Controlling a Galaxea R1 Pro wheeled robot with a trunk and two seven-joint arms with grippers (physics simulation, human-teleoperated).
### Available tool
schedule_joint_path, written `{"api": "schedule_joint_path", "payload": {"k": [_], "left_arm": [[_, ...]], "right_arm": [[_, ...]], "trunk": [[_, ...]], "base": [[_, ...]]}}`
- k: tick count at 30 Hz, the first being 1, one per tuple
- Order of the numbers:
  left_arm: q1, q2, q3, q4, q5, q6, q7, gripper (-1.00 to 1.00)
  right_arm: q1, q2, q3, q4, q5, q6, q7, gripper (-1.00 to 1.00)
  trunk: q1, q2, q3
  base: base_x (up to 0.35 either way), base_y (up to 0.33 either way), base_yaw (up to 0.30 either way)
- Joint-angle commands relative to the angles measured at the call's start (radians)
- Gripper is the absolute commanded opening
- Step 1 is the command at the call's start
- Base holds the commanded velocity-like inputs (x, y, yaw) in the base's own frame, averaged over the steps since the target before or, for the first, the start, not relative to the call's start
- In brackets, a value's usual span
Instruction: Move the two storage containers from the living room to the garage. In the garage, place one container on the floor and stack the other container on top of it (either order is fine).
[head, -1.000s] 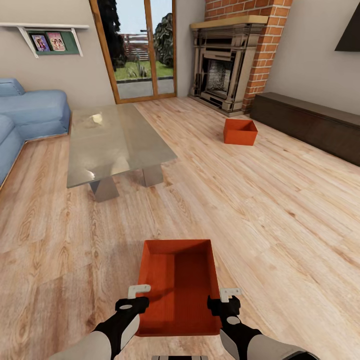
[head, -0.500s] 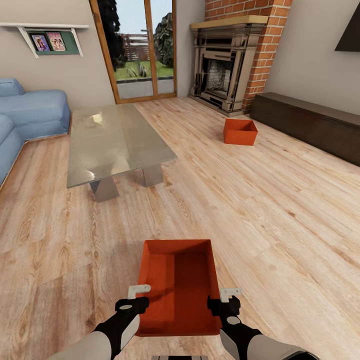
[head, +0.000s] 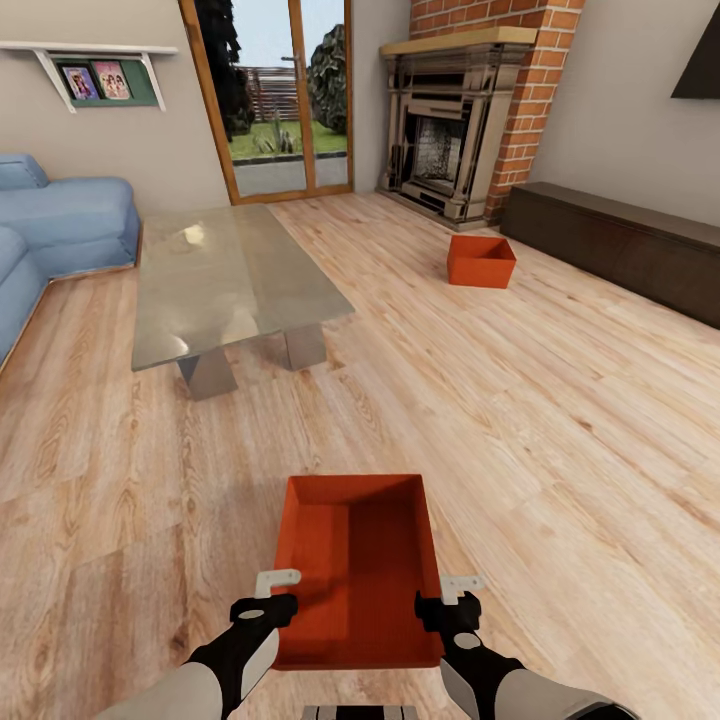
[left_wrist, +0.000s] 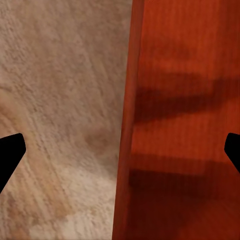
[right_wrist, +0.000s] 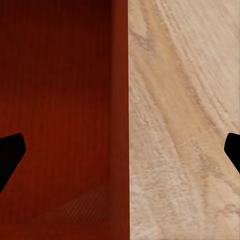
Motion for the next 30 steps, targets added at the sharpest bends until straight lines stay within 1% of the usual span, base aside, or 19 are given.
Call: {"api": "schedule_joint_path", "payload": {"k": [1,16,28,30], "left_arm": [[0.000,0.000,-0.009,-0.002,0.010,0.003,0.006,1.00],[0.000,0.000,-0.009,-0.003,0.010,0.003,0.006,1.00],[0.000,0.002,-0.009,-0.003,0.010,0.002,0.006,1.00],[0.000,0.002,-0.009,-0.003,0.010,0.002,0.006,1.00]], "right_arm": [[-0.001,0.000,0.009,0.001,-0.010,-0.004,-0.002,1.00],[-0.001,0.000,0.009,0.001,-0.011,-0.004,-0.002,1.00],[-0.001,0.000,0.009,0.001,-0.011,-0.004,-0.002,1.00],[-0.001,0.000,0.009,0.001,-0.011,-0.004,-0.002,1.00]], "trunk": [[0.000,0.000,-0.001],[0.000,0.000,-0.001],[0.046,-0.084,-0.038],[0.046,-0.084,-0.038]], "base": [[0.000,0.000,0.000],[0.000,0.000,0.000],[0.000,0.000,0.000],[0.000,0.000,0.000]]}}
